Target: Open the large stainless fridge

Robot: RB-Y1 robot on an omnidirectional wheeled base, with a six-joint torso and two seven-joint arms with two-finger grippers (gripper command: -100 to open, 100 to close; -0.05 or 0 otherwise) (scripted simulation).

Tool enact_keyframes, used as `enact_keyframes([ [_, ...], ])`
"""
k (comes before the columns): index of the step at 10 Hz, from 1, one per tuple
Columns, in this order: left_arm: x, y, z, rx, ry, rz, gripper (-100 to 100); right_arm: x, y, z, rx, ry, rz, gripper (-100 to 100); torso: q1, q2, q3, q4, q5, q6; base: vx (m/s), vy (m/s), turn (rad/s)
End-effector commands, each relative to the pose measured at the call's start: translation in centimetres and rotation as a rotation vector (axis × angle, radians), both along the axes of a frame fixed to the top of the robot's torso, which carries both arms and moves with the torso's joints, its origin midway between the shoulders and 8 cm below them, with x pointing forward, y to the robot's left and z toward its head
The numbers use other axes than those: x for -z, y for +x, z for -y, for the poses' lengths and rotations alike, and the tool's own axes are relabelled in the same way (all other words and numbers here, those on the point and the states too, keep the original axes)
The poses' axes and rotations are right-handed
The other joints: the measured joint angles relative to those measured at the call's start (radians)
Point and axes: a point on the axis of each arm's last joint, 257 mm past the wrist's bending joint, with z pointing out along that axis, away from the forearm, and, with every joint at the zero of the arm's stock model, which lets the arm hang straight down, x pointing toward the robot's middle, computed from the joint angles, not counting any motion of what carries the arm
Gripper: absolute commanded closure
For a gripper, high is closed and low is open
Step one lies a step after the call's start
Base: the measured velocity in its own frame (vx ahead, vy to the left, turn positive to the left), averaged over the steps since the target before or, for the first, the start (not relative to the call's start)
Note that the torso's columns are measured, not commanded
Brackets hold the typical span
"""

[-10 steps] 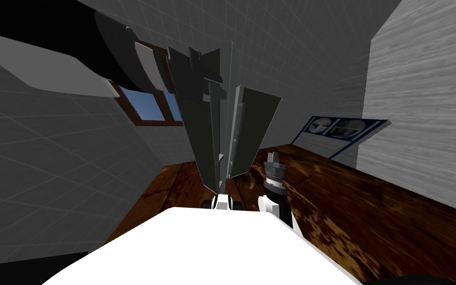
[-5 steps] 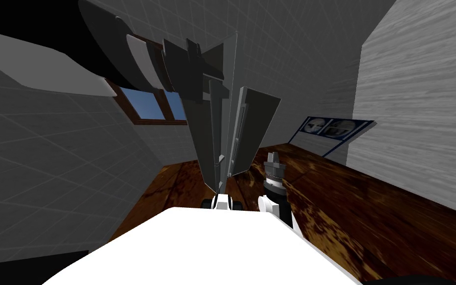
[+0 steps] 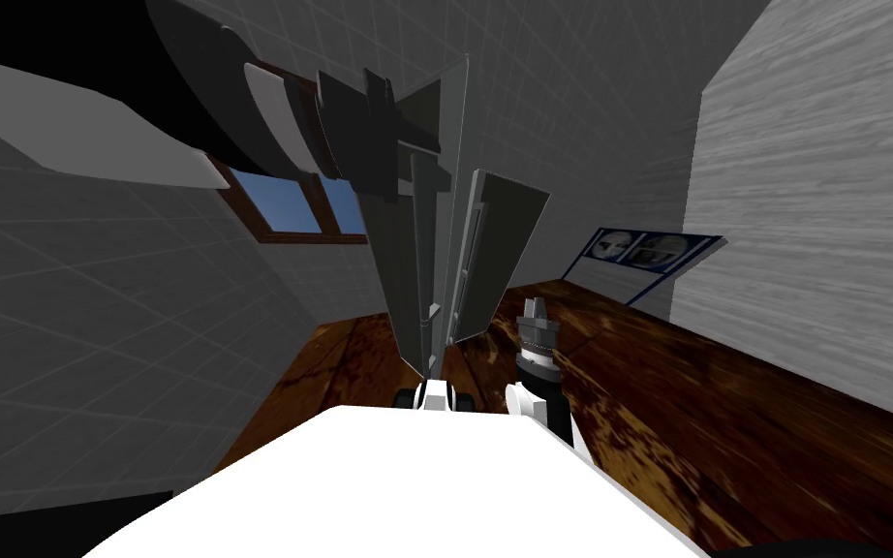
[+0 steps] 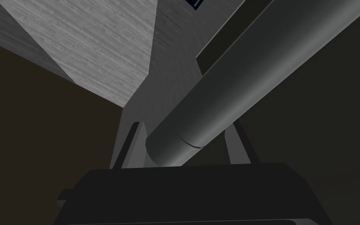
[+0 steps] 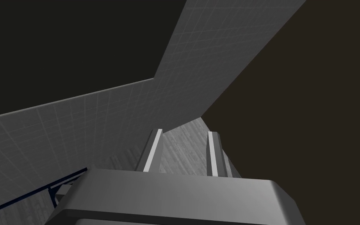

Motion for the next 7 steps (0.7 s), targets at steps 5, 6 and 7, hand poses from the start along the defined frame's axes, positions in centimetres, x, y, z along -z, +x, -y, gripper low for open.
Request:
enact_keyframes([
  [5, 0.0, -1.3, 0.8, 0.044, 0.002, 0.004, 100, 0.0, 0.0, 0.0, 0.000, 0.000, 0.000, 0, 0.000, 0.000, 0.000, 0.000, 0.000, 0.000, -0.009, 0.018, -0.032],
  [6, 0.0, -2.0, 1.2, 0.066, 0.003, 0.007, 100, 0.0, 0.0, 0.0, 0.000, 0.000, 0.000, 0, 0.001, 0.000, -0.001, 0.002, -0.001, 0.002, -0.077, 0.142, -0.178],
  [7, 0.0, -2.7, 1.6, 0.088, 0.005, 0.009, 100, 0.0, 0.0, 0.0, 0.000, 0.000, 0.000, 0, 0.001, 0.000, 0.001, 0.005, -0.001, 0.001, -0.084, 0.138, -0.111],
])
